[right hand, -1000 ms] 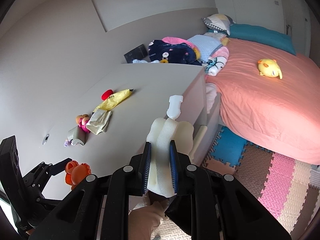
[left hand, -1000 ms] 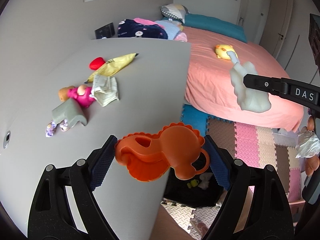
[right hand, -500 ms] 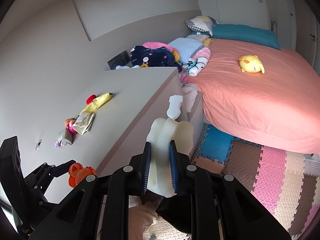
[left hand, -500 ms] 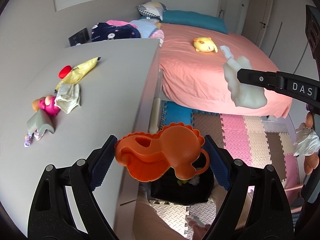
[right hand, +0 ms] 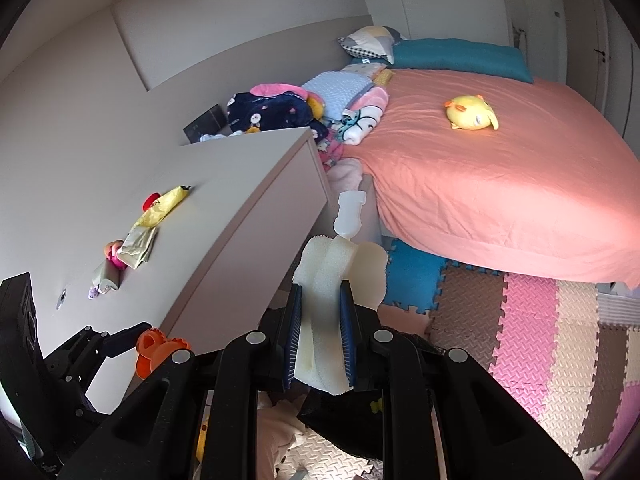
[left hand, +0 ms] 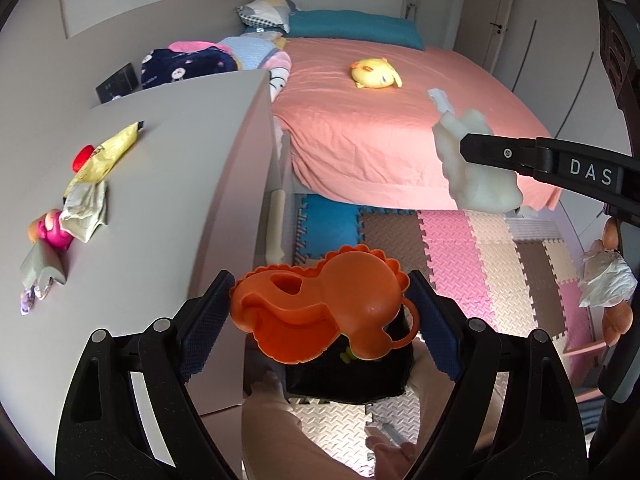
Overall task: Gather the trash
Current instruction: 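Carry the orange mold and white foam with both tools over the bin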
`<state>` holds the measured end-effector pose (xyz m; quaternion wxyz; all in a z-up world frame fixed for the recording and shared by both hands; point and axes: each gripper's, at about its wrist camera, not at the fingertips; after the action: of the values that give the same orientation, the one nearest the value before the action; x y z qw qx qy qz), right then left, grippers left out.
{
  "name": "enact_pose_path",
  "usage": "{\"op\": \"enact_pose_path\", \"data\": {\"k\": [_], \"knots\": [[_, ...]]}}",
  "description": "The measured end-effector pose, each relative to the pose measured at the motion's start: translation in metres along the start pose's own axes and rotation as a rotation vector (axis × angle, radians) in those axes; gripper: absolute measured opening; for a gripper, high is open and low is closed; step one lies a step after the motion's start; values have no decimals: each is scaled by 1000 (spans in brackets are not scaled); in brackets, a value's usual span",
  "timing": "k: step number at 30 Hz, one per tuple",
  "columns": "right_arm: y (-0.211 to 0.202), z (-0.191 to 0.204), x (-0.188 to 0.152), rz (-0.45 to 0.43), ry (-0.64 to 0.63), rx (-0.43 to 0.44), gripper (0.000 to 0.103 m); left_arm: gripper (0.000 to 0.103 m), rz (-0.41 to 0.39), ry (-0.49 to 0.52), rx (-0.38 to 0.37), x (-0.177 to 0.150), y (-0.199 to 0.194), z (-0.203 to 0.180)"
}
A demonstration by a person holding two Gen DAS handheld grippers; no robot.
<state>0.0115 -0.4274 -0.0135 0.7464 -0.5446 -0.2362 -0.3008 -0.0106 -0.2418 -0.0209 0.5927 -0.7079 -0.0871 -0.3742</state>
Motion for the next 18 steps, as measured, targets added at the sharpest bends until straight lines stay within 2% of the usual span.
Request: {"op": "enact_pose_path", "data": {"k": [18], "knots": [[2, -43, -14, 31, 65, -81, 20, 83, 74, 82, -67, -1, 34, -35]]}}
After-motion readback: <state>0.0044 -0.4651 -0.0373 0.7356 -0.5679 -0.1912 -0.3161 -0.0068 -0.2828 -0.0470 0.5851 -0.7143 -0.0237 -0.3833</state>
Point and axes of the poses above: each gripper's, at about its wrist camera, not at the fingertips, and y roughly the way its jaws point, z to its left, x to its top, and after that the axes turned 2 degrees about -z, right-handed
